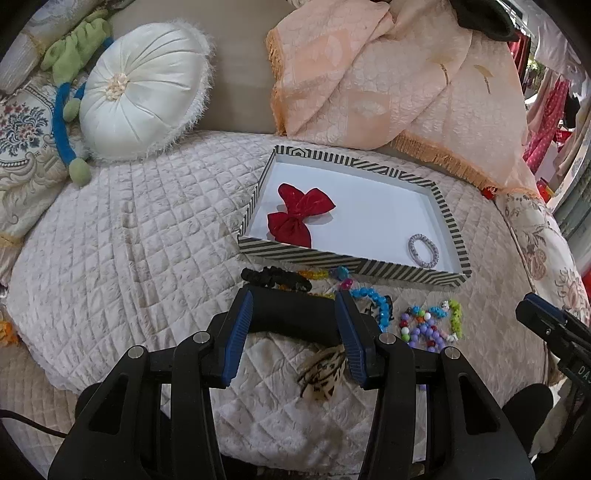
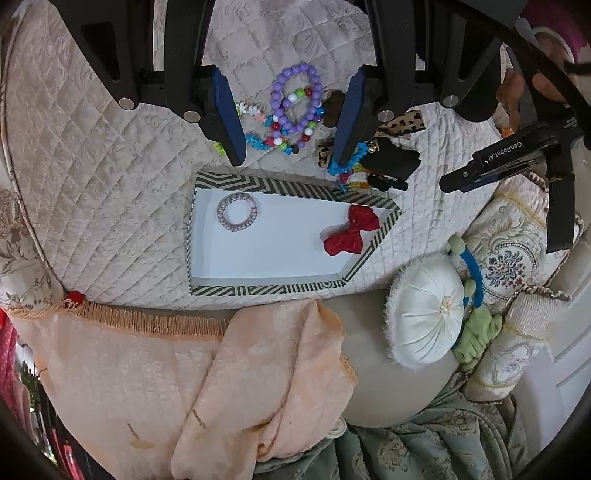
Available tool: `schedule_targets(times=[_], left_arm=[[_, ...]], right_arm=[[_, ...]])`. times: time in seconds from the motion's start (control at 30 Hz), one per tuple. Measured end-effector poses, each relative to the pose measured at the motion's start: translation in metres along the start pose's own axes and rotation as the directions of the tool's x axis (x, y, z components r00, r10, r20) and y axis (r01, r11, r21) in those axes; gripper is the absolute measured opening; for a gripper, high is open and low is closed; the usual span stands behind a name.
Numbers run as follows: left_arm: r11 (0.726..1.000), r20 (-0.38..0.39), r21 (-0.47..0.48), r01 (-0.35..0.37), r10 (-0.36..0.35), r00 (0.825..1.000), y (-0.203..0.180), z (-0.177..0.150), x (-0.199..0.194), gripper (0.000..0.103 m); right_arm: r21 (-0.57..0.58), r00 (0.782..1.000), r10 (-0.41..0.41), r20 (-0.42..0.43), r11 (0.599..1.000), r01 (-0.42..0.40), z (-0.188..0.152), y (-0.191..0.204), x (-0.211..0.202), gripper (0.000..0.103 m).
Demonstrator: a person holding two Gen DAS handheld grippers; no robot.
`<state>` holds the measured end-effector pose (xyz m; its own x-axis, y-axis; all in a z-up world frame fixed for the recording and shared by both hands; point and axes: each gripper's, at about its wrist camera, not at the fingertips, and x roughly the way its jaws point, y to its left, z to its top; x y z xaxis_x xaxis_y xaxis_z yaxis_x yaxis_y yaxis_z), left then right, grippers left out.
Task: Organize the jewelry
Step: 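Move both open grippers back over the remaining jewelry pile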
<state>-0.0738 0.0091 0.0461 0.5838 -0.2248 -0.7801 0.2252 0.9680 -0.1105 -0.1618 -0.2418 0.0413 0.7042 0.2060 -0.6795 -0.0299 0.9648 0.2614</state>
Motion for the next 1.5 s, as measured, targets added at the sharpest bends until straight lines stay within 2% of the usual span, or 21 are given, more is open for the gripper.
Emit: schedule_targets(times=[0.3,0.43,0.6,0.73,0.83,0.93,1.13,1.23,1.33,1.4,1.5], left_arm=[[1.000,0.015,0.005,-0.009,0.009,1.000,0.002,-0.007,-0.012,0.046],[1.000,-0.001,-0.017,0.012,-0.012,1.000,0.009,-0.007,-0.013,0.046],[0.990,-0.036,-0.119,0.071,-0.076,0.996,0.035,0.000,-0.012,0.046],[0.977,-0.065,-0.192,0.089,-0.103,0.993,0.052,0.003,-0.004,0.046],[0.965,-0.094,-0.238,0.107,-0.133,0.987,0.060,0.002,0.006,0.047],[0.949,-0.129,-0.289,0.128,-0.171,0.977,0.065,0.000,0.021,0.054],[0.934,-0.198,-0.335,0.123,-0.197,0.960,0.070,-0.004,0.051,0.056],[0.926,-0.212,-0.357,0.120,-0.205,0.956,0.073,-0.004,0.064,0.056],[0.920,-0.215,-0.370,0.131,-0.222,0.951,0.074,-0.003,0.076,0.065],[0.909,-0.220,-0.391,0.145,-0.245,0.944,0.075,-0.002,0.084,0.066],[0.911,-0.229,-0.390,0.134,-0.237,0.944,0.076,0.001,0.093,0.067]], right_arm=[[0.004,1.000,0.010,-0.004,1.000,-0.010,-0.007,0.005,-0.005,0.047],[-0.005,1.000,0.018,-0.013,1.000,-0.018,-0.010,0.007,-0.004,0.047],[0.007,0.998,0.041,-0.038,0.999,-0.040,-0.015,0.005,-0.001,0.047],[0.013,0.996,0.049,-0.069,0.999,-0.048,-0.019,0.003,0.009,0.048],[0.017,0.995,0.044,-0.086,0.999,-0.043,-0.022,0.000,0.015,0.048],[0.027,0.994,0.033,-0.104,0.999,-0.030,-0.024,-0.008,0.021,0.048],[0.064,0.987,-0.037,-0.157,0.997,0.048,-0.034,-0.044,0.040,0.048],[0.075,0.981,-0.069,-0.180,0.994,0.083,-0.036,-0.060,0.051,0.048],[0.059,0.977,-0.097,-0.189,0.992,0.110,-0.033,-0.068,0.066,0.048],[0.061,0.977,-0.091,-0.190,0.993,0.105,-0.029,-0.072,0.077,0.048],[0.040,0.974,-0.094,-0.205,0.994,0.104,-0.023,-0.073,0.095,0.048]])
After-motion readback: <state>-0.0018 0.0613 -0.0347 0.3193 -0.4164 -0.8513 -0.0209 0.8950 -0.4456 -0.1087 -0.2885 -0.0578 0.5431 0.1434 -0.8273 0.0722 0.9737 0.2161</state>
